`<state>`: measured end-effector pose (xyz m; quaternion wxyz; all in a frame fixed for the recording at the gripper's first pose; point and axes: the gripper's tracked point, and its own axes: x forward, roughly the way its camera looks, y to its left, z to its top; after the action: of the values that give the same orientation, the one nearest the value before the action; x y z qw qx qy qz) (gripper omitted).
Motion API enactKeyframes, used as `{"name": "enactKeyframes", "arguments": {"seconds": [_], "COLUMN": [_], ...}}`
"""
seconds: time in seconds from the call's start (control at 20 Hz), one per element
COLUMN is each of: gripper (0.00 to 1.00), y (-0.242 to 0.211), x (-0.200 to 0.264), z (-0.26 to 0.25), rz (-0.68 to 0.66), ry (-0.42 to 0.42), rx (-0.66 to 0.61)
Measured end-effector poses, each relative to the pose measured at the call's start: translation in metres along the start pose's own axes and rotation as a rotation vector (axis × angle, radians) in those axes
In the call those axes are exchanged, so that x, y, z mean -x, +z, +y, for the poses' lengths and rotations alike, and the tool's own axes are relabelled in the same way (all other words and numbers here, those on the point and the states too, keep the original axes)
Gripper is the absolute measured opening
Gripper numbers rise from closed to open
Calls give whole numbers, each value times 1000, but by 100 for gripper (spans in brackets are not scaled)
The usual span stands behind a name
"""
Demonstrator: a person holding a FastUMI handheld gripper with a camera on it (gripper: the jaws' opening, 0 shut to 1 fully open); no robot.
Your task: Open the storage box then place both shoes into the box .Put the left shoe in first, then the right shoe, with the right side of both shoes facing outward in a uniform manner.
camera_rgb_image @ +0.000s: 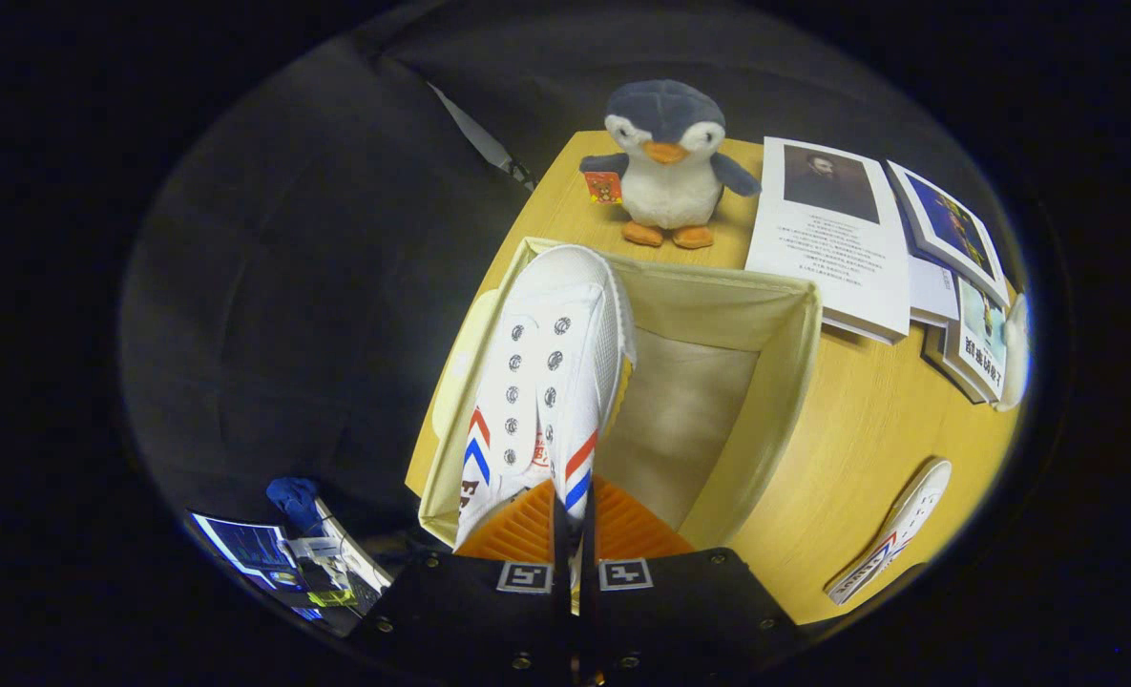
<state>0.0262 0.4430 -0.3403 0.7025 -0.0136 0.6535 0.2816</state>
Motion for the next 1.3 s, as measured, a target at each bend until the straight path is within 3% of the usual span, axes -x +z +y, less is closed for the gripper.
{"name": "enactKeyframes", "arguments": {"seconds": [0.15,0.25,0.35,0.45,0.5,0.9,1.3], "gripper": [4,7,23,73,98,98,97], "y": [-3,-2,4,11,17,12,-19], "x": [-10,-11,-5,-3,18,77,127], "z": [3,11,24,23,17,-14,-89], "rz": [12,18,-17,-61,-80,-159,-219], "ry": [-7,38,109,113,92,113,75], "rx": [-18,-38,-59,-55,-39,-63,-128]}}
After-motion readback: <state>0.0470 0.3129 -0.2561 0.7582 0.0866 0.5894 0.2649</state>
